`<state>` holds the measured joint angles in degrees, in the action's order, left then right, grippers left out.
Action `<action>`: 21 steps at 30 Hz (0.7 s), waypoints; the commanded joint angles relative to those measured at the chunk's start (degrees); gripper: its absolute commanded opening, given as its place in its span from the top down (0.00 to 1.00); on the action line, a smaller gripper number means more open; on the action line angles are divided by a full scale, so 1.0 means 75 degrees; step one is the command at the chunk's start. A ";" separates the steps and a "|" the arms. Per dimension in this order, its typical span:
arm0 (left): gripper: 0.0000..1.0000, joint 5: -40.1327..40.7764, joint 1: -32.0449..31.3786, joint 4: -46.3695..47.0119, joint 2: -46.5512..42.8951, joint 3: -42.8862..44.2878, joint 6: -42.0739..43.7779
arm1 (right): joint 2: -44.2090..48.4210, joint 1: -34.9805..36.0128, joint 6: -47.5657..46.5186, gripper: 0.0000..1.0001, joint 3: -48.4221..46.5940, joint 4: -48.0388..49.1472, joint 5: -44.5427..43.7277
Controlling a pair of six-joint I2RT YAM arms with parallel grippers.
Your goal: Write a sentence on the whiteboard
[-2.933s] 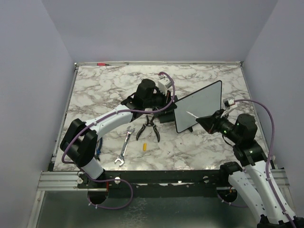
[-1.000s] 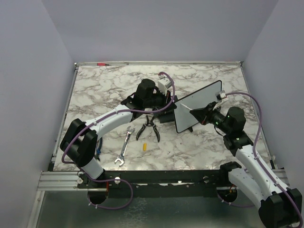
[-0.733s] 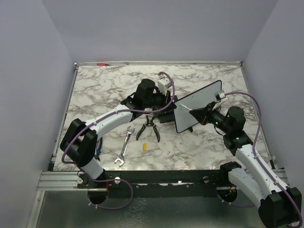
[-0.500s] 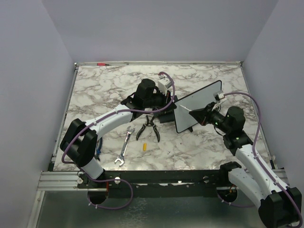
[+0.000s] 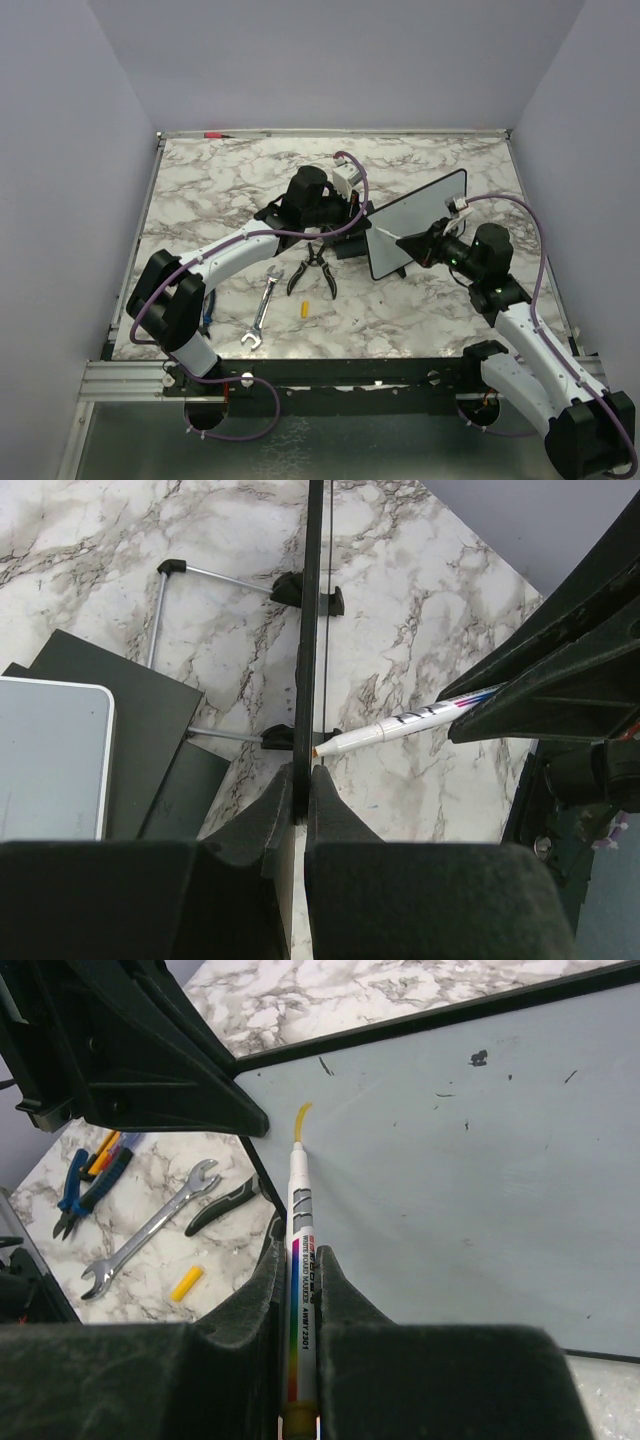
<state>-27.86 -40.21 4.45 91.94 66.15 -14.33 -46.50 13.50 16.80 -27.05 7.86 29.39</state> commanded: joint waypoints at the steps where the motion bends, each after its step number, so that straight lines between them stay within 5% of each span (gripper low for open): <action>1: 1.00 -0.0341 -0.0147 -0.0215 -0.0121 0.0203 0.0084 | -0.0128 0.0048 -0.0186 0.99 -0.0014 -0.0457 -0.0350; 12: 1.00 -0.0317 -0.0156 -0.0256 -0.0144 0.0203 0.0123 | 0.0119 0.0046 -0.0130 0.99 -0.0011 -0.0827 -0.1603; 21: 1.00 -0.0315 -0.0154 -0.0265 -0.0142 0.0215 0.0133 | -0.0023 0.0045 -0.0112 0.99 -0.0020 -0.0929 -0.1437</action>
<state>-27.18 -40.21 4.19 91.94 66.22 -14.02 -45.17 13.93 16.88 -27.05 3.20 23.29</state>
